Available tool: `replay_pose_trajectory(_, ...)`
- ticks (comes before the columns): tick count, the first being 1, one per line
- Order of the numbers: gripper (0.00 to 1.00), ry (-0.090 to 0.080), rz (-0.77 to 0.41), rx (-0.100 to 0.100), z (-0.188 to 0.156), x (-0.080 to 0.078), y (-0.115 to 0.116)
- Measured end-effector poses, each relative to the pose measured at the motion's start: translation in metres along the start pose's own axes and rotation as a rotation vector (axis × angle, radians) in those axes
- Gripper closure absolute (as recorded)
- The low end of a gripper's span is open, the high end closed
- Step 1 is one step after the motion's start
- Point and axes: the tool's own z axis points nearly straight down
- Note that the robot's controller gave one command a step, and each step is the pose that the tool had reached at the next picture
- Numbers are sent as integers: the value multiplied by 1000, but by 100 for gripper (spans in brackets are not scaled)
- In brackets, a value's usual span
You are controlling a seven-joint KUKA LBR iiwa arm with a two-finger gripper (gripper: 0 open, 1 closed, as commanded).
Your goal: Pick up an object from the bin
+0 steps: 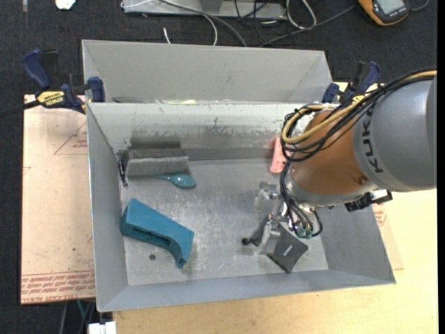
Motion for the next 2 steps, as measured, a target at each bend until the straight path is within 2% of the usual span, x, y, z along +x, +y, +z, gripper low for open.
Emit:
replay_pose_trajectory(1, 0, 1, -105, -1, 3, -9, -1)
replay_pose_trajectory(2, 0, -1, -225, -2, 19, 12, -22)
